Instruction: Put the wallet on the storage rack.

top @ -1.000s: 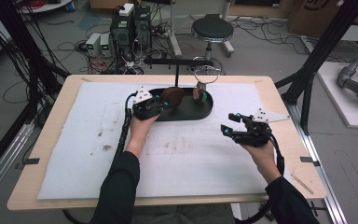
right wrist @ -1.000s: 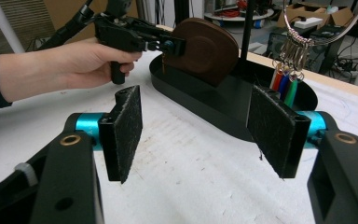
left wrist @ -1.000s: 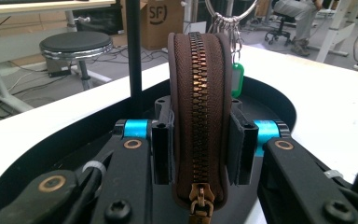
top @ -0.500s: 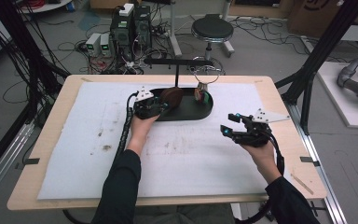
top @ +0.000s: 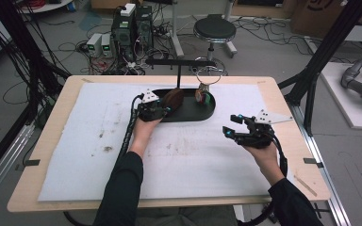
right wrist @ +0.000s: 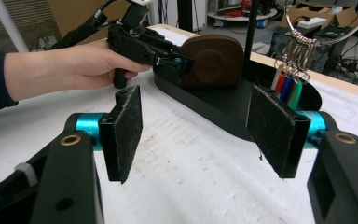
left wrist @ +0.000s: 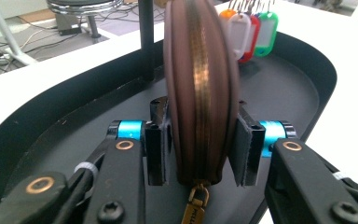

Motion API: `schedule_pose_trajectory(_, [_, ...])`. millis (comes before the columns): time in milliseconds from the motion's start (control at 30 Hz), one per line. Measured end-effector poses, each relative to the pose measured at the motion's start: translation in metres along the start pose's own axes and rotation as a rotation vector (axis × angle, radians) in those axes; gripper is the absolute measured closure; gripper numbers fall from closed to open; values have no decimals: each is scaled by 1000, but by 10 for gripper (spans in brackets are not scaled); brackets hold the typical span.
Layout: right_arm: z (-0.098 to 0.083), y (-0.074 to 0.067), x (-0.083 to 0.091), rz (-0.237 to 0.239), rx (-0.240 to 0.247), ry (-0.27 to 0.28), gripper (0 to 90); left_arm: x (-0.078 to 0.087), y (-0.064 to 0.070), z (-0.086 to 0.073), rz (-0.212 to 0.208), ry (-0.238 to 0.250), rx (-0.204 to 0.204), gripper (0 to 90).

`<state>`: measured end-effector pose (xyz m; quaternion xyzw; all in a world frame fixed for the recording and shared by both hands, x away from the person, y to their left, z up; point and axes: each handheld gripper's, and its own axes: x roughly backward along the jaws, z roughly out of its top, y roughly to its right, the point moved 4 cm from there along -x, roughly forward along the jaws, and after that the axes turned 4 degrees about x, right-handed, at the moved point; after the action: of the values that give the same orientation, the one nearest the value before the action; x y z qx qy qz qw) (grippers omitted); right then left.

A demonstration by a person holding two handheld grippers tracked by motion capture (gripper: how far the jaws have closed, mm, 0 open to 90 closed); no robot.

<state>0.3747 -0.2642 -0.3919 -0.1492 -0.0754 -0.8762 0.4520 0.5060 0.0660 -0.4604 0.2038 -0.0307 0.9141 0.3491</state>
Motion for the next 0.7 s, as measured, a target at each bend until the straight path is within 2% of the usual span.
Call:
schedule_pose_trajectory(267, [0, 0, 0, -1, 1, -1, 369, 2, -3, -1, 20, -27, -6, 593])
schedule_pose_trajectory(433, [0, 0, -1, -1, 5, 1, 369, 4, -2, 1, 36, -30, -29, 582])
schedule_pose_trajectory(533, [0, 0, 0, -1, 5, 1, 368, 5, -2, 2, 47, -34, -33, 538])
schedule_pose_trajectory(667, [0, 0, 0, 1, 4, 2, 368, 9, -2, 4, 91, -55, -52, 465])
schedule_pose_trajectory(700, [0, 0, 0, 1, 3, 2, 368, 11, -2, 6, 118, -59, -53, 446])
